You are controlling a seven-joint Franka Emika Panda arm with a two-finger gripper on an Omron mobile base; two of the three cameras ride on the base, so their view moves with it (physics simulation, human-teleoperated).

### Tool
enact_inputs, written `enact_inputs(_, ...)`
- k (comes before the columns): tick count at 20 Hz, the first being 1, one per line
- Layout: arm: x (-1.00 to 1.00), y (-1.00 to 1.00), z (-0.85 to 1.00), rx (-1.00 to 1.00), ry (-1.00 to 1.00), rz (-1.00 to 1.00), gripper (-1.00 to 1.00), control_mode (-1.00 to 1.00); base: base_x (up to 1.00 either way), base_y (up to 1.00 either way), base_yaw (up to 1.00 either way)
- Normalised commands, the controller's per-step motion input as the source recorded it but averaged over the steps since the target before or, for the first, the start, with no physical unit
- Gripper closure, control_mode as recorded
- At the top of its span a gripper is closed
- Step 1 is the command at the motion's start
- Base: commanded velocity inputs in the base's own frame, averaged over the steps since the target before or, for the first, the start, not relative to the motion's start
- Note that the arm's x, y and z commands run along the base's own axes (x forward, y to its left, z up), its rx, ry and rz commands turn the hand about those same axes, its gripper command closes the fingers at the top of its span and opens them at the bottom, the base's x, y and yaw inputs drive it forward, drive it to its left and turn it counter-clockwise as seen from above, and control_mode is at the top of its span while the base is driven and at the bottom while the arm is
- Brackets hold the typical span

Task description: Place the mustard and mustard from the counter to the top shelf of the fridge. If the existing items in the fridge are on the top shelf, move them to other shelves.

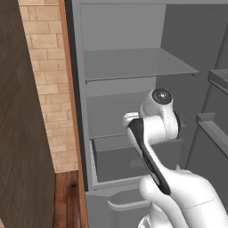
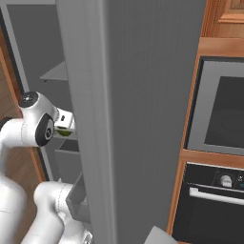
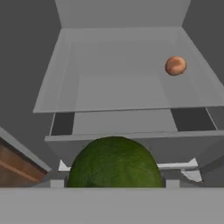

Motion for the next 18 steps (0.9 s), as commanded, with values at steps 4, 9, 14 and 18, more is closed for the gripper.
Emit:
enact_inputs(4, 0.86, 0.0, -0.26, 0.0, -0.02, 0.0, 1.0, -1.0, 0.0, 0.0, 0.0)
enact_inputs(9, 0.61, 0.0, -0.17, 0.0, 0.0, 0.0, 1.0, -1.0, 0.0, 0.0, 0.0)
enact_inputs(14, 0.73, 0.0, -0.29, 0.0, 0.0, 0.0, 1.0, -1.0, 0.0, 0.0, 0.0)
enact_inputs(18, 0.92, 0.0, -0.51, 0.01, 0.0, 0.0, 1.0, -1.0, 0.0, 0.0, 0.0)
